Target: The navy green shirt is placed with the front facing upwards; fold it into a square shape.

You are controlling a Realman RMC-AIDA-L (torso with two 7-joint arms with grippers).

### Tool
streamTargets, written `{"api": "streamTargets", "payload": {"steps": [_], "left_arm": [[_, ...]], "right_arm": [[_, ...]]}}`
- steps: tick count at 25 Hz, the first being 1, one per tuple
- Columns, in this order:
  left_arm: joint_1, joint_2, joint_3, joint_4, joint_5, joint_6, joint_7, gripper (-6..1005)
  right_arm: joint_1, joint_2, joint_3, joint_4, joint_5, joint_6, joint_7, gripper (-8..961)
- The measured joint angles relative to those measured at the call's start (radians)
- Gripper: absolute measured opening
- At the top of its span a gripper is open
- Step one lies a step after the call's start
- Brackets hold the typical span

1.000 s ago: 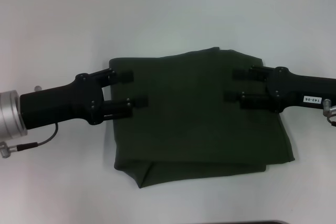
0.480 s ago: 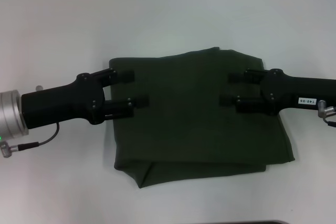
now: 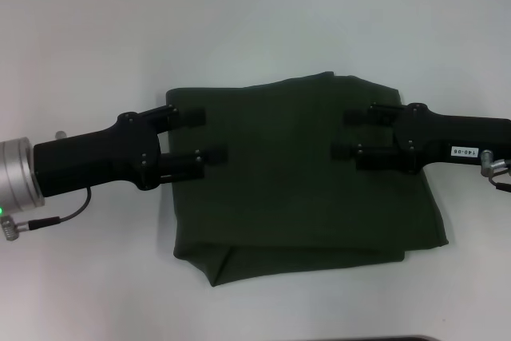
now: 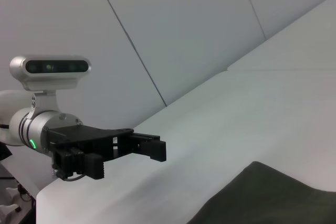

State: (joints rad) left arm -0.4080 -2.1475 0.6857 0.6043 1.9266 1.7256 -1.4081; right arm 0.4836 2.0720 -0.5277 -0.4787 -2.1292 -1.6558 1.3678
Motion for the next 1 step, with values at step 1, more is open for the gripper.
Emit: {"api": "streamTargets", "payload": {"steps": [1], "left_arm": [[0.0, 0.0, 0.0, 0.0, 0.0, 0.0, 0.0, 844]], "right_arm": [[0.0, 0.0, 0.0, 0.0, 0.0, 0.0, 0.0, 868]]}}
